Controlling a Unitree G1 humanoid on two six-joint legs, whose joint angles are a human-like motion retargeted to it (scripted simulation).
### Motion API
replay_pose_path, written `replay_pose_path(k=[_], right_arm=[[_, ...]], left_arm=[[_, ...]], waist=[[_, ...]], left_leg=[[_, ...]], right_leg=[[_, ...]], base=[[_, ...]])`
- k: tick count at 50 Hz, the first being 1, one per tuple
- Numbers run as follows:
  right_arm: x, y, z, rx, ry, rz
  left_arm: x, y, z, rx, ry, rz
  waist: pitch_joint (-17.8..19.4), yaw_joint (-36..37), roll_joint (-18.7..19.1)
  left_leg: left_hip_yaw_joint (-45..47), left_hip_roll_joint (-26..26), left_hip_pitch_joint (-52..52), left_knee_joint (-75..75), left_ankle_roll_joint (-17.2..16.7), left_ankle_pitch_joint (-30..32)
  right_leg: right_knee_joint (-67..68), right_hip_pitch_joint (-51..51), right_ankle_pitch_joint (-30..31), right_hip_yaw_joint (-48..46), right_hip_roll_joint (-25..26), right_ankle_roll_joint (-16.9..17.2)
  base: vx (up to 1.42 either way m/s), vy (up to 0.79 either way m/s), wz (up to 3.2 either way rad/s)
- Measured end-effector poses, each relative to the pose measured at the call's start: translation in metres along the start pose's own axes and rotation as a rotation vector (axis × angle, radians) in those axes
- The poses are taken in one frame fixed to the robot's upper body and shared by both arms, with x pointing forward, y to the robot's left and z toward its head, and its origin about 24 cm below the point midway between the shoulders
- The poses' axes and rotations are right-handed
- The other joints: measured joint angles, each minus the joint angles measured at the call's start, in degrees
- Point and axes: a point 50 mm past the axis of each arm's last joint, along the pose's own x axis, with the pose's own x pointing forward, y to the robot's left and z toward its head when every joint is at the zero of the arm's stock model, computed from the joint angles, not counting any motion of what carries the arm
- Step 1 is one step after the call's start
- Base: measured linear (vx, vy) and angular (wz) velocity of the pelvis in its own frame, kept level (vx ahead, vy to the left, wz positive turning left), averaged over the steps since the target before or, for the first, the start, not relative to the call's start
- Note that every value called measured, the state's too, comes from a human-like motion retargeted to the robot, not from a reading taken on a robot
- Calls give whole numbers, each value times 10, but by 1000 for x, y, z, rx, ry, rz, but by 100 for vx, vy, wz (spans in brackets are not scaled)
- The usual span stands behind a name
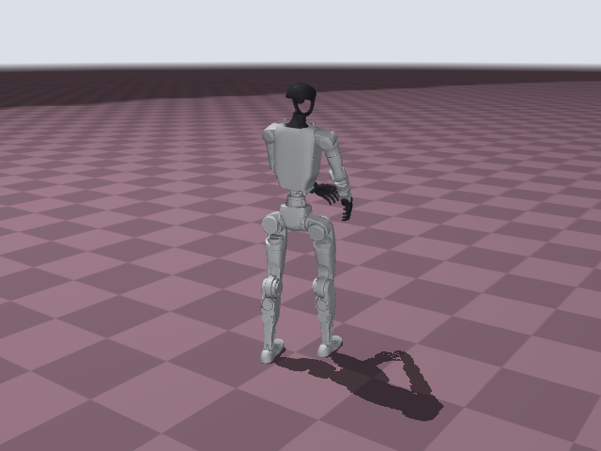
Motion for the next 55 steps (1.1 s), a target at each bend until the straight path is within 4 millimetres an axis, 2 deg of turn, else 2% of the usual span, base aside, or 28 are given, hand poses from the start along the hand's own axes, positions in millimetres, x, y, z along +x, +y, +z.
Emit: replay_pose_path(k=[17,28,33,35,37,45,55], right_arm=[[-1,-2,2,-46,-20,-28],[-2,8,5,-46,-46,-12],[-2,17,16,-45,-87,7],[-2,20,30,-46,-141,15],[-1,19,26,-54,-118,4],[-1,20,47,-67,-177,4],[1,27,51,-72,-169,14]], left_arm=[[-2,-1,-2,13,6,37],[-4,2,-6,-43,36,82],[-4,4,-9,-87,56,111],[-4,7,-4,-115,40,131],[-4,5,-9,-124,70,129],[-3,7,-9,-194,99,157],[-3,4,-16,-264,159,175]], waist=[[6,-5,8],[13,-8,8],[15,-8,5],[19,-2,20],[15,-7,3],[17,-3,1],[17,3,-3]], left_leg=[[0,1,4,1,1,-4],[-4,5,5,8,2,-9],[-6,9,5,13,2,-11],[-28,-9,-6,-7,-14,-21],[-9,11,4,16,2,-15],[-17,15,4,20,0,-16],[-22,20,5,25,-2,-14]], right_leg=[[13,-3,-10,2,1,2],[28,-6,-24,-3,4,-1],[33,-5,-33,-6,7,-4],[18,-19,-86,-13,-7,-40],[37,-6,-43,-9,8,-8],[38,-3,-48,-14,11,-15],[43,-3,-56,-18,16,-20]], base=[[0,0,0],[1,-1,0],[5,-7,0],[5,-6,-9],[1,-1,9],[0,0,0],[0,0,0]])
